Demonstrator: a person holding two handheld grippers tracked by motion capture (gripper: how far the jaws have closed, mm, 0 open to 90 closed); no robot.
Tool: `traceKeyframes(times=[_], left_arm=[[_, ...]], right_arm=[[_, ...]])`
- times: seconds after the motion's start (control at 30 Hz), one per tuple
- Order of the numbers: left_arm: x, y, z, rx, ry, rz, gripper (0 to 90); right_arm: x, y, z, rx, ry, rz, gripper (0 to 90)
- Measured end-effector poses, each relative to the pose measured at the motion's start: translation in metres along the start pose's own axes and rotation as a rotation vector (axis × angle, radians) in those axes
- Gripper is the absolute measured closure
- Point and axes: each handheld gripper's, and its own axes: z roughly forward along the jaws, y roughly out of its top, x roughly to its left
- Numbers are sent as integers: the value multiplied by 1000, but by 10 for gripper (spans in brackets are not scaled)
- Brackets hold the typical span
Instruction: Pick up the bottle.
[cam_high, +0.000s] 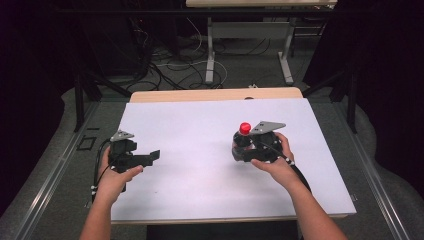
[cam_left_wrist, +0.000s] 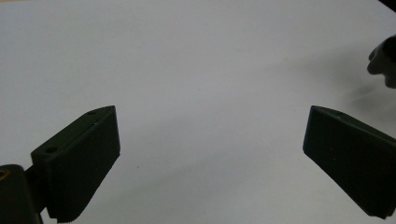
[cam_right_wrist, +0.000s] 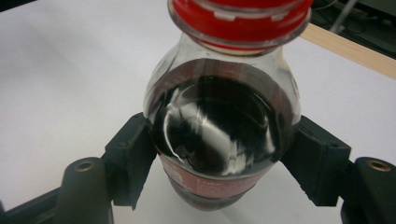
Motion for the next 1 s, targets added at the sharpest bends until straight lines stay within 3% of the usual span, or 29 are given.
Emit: traceKeyframes(times=[0.27,0.33,0.4,0.47,0.5,0.67,0.87,1.0], left_arm=[[-13,3,1,-13,-42,26,45],[-19,5,0,6,-61,68,47],[-21,6,-1,14,-73,74,52],[-29,7,-1,-1,-91,99,52],[-33,7,-1,-17,-105,87,52],[-45,10,-2,-29,-139,107,80],[-67,16,-5,-62,-210,161,134],[-79,19,-7,-76,-226,201,169]], right_arm=[[23,-5,3,4,74,-27,296],[27,-6,4,6,88,-40,297],[30,-8,5,7,113,-52,297],[33,-8,4,16,136,-51,299],[35,-9,4,7,146,-52,300],[40,-11,4,9,165,-80,303],[46,-14,2,24,211,-108,304],[48,-16,2,26,219,-112,305]])
